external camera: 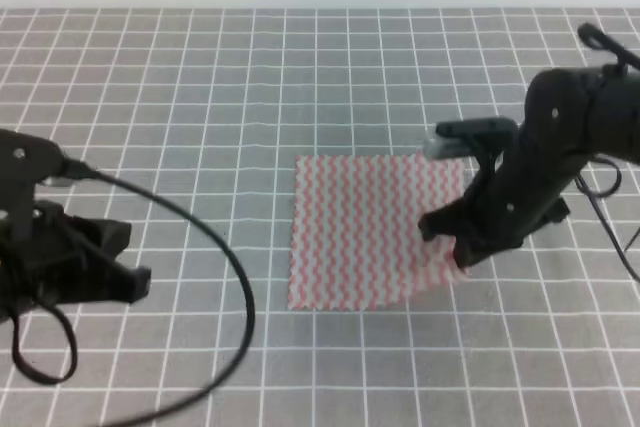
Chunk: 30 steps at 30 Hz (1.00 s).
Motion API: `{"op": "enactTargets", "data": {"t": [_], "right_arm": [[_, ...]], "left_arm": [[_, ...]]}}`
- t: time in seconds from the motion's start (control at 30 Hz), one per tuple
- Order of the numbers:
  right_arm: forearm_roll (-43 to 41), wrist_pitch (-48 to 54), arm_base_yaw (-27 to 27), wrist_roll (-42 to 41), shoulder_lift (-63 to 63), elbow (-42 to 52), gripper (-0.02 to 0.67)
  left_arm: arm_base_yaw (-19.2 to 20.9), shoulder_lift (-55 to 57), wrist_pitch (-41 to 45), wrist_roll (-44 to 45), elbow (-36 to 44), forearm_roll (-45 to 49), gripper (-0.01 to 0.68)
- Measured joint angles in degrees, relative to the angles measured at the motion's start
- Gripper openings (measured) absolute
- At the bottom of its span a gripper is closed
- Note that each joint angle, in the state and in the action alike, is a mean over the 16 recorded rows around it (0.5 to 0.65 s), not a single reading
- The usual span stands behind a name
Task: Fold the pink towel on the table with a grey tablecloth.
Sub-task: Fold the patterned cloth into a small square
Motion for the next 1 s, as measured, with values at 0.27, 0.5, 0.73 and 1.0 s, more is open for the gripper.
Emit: {"op": "enactTargets", "data": {"t": [0.27, 0.5, 0.73, 1.0], "right_arm": [[-0.37, 2.23, -0.03, -3.52, 0.00, -4.96, -0.016], [-0.46, 3.00, -0.06, -6.22, 0.11, -7.65, -0.016], [-0.53, 2.09, -0.06, -7.49, 0.30, -8.76, -0.016], [-0.66, 0.63, -0.08, -7.97, 0.57, -9.06, -0.016]], "left_arm": [[-0.02, 4.27, 1.19, 11.26, -0.07, 1.00, 0.198], [-1.39, 11.41, 1.05, 19.40, -1.40, 0.93, 0.290], [-5.71, 18.62, -1.10, 25.65, -5.19, 1.39, 0.310], [-11.82, 26.71, -3.74, 32.17, -11.60, 2.99, 0.348]]}}
